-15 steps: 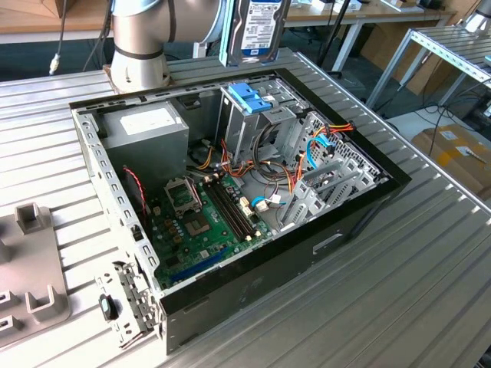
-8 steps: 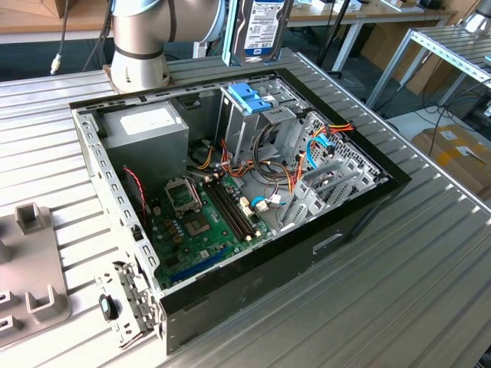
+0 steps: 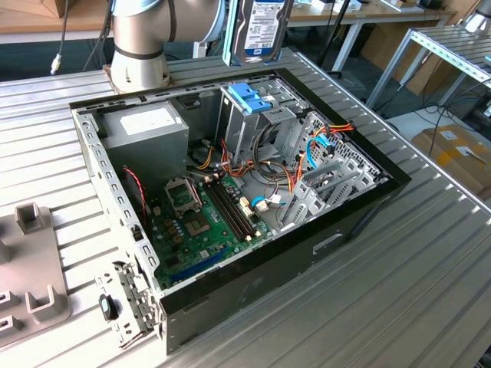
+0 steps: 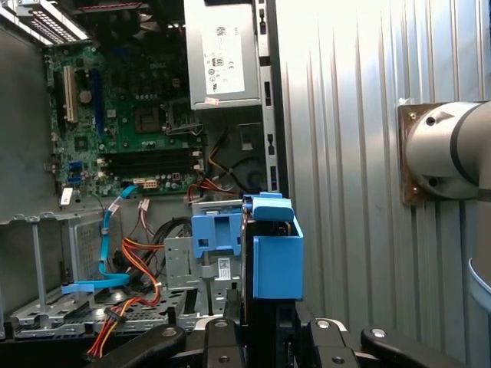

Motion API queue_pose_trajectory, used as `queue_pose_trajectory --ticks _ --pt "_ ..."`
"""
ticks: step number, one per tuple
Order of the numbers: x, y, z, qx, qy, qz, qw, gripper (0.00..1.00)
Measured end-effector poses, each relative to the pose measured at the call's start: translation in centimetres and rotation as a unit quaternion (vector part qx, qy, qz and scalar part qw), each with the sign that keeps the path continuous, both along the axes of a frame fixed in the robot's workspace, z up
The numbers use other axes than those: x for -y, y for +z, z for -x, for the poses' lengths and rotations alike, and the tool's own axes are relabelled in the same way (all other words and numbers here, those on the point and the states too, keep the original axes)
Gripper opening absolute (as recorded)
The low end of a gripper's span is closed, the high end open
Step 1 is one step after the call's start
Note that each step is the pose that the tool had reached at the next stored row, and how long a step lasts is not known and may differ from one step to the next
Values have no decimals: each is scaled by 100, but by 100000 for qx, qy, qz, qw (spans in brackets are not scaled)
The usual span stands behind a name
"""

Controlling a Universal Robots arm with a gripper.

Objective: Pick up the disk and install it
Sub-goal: 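Pick up the disk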

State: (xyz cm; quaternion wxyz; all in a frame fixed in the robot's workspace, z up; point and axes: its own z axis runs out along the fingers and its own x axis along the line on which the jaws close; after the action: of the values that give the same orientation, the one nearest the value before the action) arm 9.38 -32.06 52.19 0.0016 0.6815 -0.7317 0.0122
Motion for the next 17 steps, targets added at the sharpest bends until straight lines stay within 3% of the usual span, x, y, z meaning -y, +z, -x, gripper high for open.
queue_pose_trajectory --ticks 17 --pt "128 -1 0 -1 -2 206 100000 35"
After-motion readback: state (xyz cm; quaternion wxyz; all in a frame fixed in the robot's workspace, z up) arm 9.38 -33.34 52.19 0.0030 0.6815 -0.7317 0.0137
